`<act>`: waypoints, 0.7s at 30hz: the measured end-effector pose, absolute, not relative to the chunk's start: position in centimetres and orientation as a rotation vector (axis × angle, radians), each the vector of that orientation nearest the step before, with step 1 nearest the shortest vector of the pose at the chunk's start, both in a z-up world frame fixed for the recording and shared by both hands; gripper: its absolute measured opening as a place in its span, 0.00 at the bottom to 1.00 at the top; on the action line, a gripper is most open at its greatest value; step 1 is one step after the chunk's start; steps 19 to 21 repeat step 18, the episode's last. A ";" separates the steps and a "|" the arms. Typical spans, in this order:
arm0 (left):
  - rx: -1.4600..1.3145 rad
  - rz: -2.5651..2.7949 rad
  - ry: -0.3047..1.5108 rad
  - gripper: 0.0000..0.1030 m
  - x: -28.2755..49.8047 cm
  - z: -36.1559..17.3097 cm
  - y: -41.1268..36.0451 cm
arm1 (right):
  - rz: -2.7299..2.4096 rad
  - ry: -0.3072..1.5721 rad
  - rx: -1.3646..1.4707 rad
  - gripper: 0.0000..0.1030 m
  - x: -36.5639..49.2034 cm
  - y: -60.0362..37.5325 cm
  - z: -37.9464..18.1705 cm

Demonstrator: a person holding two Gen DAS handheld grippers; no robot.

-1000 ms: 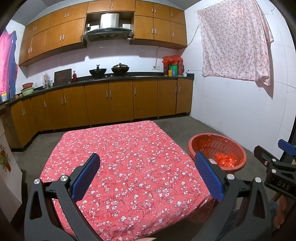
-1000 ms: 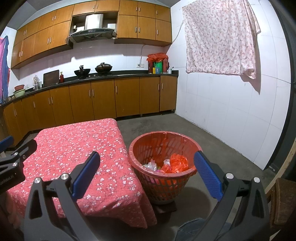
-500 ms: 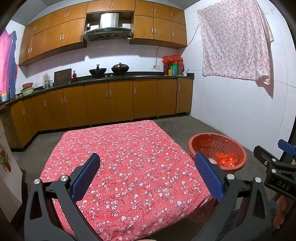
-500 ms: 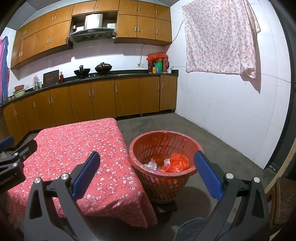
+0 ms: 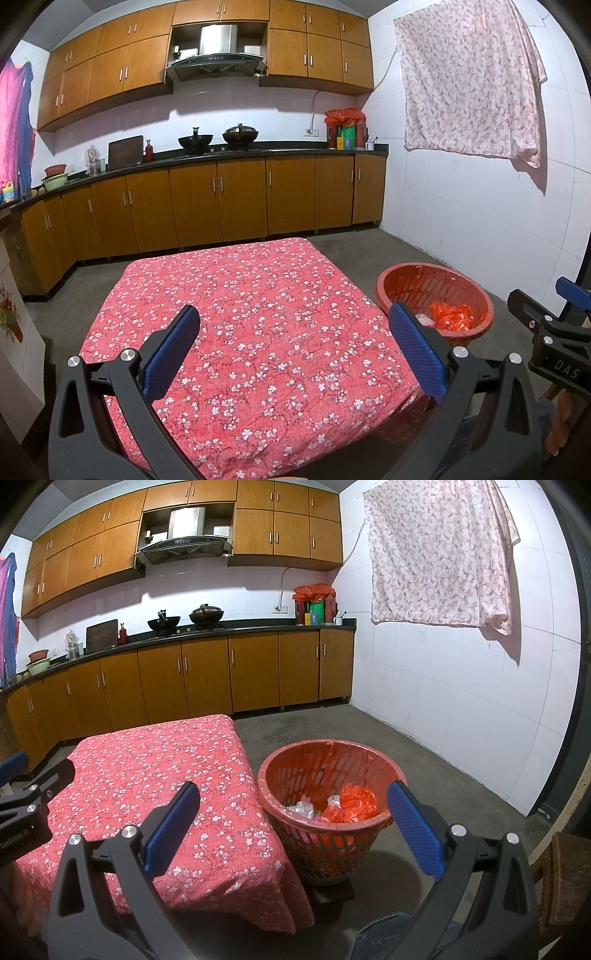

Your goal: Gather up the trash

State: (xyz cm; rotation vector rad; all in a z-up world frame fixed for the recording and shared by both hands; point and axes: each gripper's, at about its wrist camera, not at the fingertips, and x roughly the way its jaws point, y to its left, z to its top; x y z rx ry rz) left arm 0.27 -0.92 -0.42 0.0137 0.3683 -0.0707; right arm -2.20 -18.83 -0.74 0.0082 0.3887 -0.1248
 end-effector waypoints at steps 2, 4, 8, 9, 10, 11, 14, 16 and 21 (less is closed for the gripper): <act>0.013 -0.071 0.370 0.98 0.4 -0.5 -0.7 | -0.125 0.389 0.008 0.96 -2.2 -18.9 -0.7; 0.013 -0.070 0.371 0.98 0.3 -0.6 -0.7 | -0.125 0.389 0.009 0.96 -2.2 -18.9 -0.7; 0.010 -0.070 0.374 0.98 0.3 -0.8 -0.6 | -0.125 0.389 0.008 0.96 -2.2 -19.0 -0.7; 0.010 -0.070 0.375 0.98 0.3 -0.9 -0.6 | -0.124 0.390 0.008 0.96 -2.2 -19.0 -0.7; 0.010 -0.069 0.376 0.98 0.2 -1.0 -0.6 | -0.124 0.390 0.009 0.96 -2.2 -18.9 -0.7; 0.011 -0.068 0.377 0.98 0.4 -0.9 -0.6 | -0.125 0.390 0.009 0.96 -2.2 -19.0 -0.6; 0.010 -0.069 0.379 0.98 0.4 -0.7 -0.7 | -0.125 0.389 0.009 0.96 -2.2 -18.9 -0.6; 0.007 -0.070 0.381 0.98 0.3 -0.8 -0.7 | -0.124 0.389 0.009 0.96 -2.2 -19.0 -0.6; 0.007 -0.070 0.383 0.98 0.4 -0.8 -0.7 | -0.125 0.390 0.010 0.96 -2.2 -19.0 -0.6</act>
